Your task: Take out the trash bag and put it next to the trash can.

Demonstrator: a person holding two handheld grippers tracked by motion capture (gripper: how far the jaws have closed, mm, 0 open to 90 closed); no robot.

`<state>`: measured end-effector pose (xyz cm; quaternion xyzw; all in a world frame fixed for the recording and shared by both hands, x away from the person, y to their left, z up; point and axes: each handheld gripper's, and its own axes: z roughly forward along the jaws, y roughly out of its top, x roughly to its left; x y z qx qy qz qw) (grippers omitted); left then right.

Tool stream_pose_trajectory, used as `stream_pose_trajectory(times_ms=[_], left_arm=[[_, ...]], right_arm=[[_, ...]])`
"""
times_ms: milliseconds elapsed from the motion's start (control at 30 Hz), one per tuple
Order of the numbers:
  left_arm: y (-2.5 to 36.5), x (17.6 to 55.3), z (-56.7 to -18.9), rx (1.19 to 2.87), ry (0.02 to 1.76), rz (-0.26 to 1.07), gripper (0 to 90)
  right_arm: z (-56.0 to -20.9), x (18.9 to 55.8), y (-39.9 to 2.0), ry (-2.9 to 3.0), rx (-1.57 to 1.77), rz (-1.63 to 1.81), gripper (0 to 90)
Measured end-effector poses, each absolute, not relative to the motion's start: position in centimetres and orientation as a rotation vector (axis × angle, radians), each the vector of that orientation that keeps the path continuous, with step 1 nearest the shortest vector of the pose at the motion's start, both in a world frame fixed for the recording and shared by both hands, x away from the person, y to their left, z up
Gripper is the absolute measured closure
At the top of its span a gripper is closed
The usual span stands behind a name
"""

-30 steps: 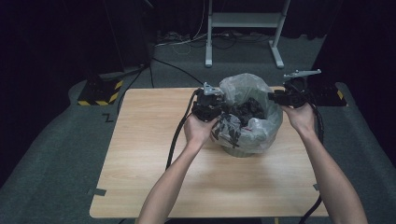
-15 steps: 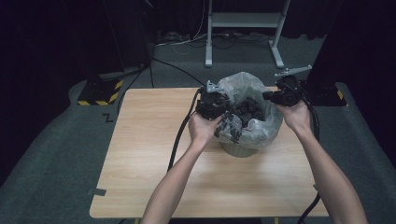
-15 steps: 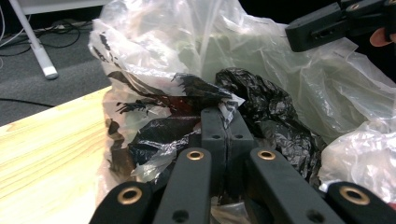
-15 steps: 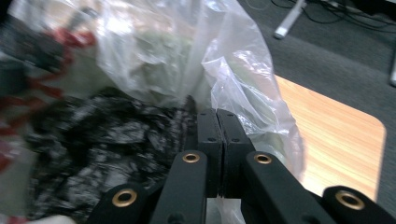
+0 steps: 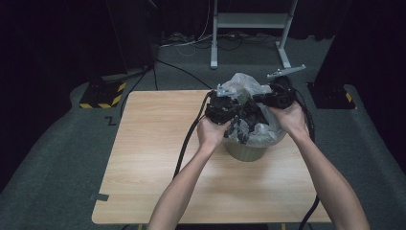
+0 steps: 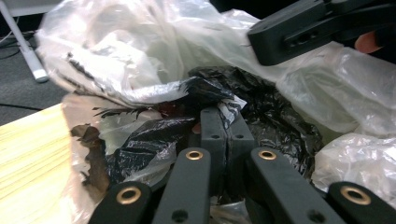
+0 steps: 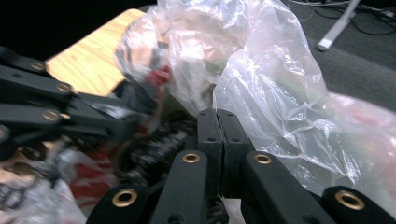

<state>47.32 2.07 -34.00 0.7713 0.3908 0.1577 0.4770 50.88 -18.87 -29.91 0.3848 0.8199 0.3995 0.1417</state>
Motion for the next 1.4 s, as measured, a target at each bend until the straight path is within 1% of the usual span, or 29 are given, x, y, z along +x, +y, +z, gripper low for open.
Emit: stream_pose_trajectory(times_ms=[167,467,533,567,600,633,667,700,867,967,1067,1100,1133,1267,1300,1400], left_arm=[[1.8,47.2,-34.0,1.882,0.934,0.386,87.4],[1.7,47.3,-34.0,1.868,0.92,0.39,83.8],[1.7,47.3,-34.0,1.864,0.918,0.374,74.7],[1.7,47.4,-34.1,1.859,0.921,0.367,74.7],[1.6,47.4,-34.1,1.854,0.923,0.362,69.9],[1.6,47.4,-34.1,1.853,0.923,0.357,61.7],[1.5,47.5,-34.2,1.85,0.925,0.346,61.7],[1.3,47.6,-34.3,1.85,0.925,0.338,55.6],[0.9,47.7,-34.4,1.843,0.929,0.344,49.0],[0.6,47.9,-34.4,1.836,0.943,0.349,47.6],[0.4,47.9,-34.3,1.84,0.946,0.369,48.5],[0.2,47.9,-34.3,1.84,0.948,0.382,52.4],[0.2,47.9,-34.3,1.84,0.949,0.39,52.4],[0.0,47.9,-34.3,1.858,0.957,0.441,63.2],[0.1,47.9,-34.3,1.861,0.961,0.447,69.3],[0.1,48.0,-34.4,1.872,0.964,0.47,77.1]], right_arm=[[-29.6,50.8,-17.3,2.386,1.093,1.199,89.3],[-29.5,50.9,-16.2,2.389,1.105,1.275,89.2],[-29.6,50.9,-16.1,2.388,1.11,1.284,89.3],[-29.6,51.0,-16.0,2.387,1.113,1.286,89.2],[-29.7,51.0,-16.0,2.389,1.115,1.288,89.2],[-29.8,51.0,-15.9,2.392,1.116,1.292,89.3],[-29.8,51.0,-15.9,2.392,1.116,1.292,89.3],[-29.9,51.0,-15.9,2.395,1.115,1.298,89.2],[-30.0,50.9,-15.8,2.402,1.113,1.307,89.2],[-30.1,50.8,-15.5,2.409,1.11,1.316,89.2],[-30.1,50.7,-15.5,2.411,1.106,1.322,89.2],[-30.2,50.7,-15.4,2.414,1.105,1.333,89.2],[-30.2,50.7,-15.4,2.414,1.105,1.333,89.2],[-30.2,50.6,-15.4,2.415,1.106,1.338,89.1],[-30.2,50.6,-15.5,2.416,1.111,1.339,89.1],[-30.2,50.7,-15.6,2.42,1.115,1.343,88.0]])
